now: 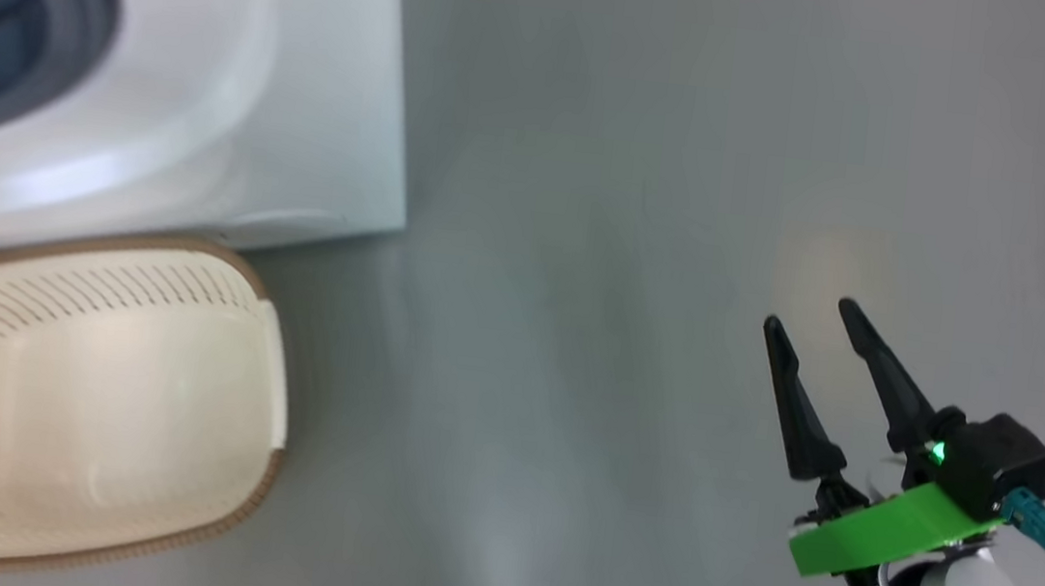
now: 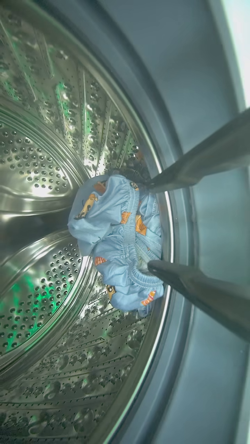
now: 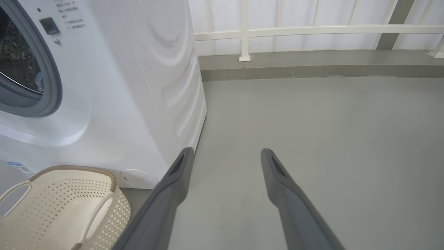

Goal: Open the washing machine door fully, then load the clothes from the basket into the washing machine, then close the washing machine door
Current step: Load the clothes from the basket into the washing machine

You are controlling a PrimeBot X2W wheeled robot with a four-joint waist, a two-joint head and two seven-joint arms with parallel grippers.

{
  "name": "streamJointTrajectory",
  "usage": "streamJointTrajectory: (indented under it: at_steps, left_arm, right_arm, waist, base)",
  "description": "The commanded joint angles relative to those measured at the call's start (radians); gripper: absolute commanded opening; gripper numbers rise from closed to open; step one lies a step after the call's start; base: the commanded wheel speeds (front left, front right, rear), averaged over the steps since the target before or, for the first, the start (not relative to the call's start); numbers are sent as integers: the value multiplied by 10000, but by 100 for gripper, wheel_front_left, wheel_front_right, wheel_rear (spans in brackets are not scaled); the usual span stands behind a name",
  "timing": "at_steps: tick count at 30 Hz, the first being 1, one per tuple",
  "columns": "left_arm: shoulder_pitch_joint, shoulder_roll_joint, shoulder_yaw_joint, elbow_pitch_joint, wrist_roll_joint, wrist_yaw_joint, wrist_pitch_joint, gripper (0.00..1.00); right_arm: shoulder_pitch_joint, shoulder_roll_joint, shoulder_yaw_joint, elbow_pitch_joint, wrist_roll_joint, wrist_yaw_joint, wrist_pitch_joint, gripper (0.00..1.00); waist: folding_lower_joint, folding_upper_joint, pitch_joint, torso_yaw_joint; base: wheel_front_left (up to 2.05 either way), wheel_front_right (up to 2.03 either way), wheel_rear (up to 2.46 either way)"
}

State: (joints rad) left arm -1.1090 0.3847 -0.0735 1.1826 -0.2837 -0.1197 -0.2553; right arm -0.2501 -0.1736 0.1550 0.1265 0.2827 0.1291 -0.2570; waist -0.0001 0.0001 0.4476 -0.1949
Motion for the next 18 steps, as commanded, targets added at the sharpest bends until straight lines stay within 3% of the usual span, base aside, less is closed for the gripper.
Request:
streamJointTrajectory:
  at_steps: [1, 14, 18]
  left_arm:
    - [508, 359, 96, -385, -123, -16, -62, 100]
    - [3959, -671, -66, -2879, -654, -96, -63, 100]
    - [5020, -843, -131, -3732, -573, 182, -64, 100]
  right_arm:
    - [361, -127, 179, -144, -102, 16, -48, 100]
    - [1306, -213, -315, 81, -192, 16, -48, 100]
    - [1647, -188, -524, 102, -248, 16, -48, 100]
  waist:
    - [1, -1, -987, 531]
    - [1, -1, -2656, 1146]
    - [1, -1, -3232, 1376]
  base:
    - [0, 0, 0]
    - [0, 0, 0]
    - [0, 0, 0]
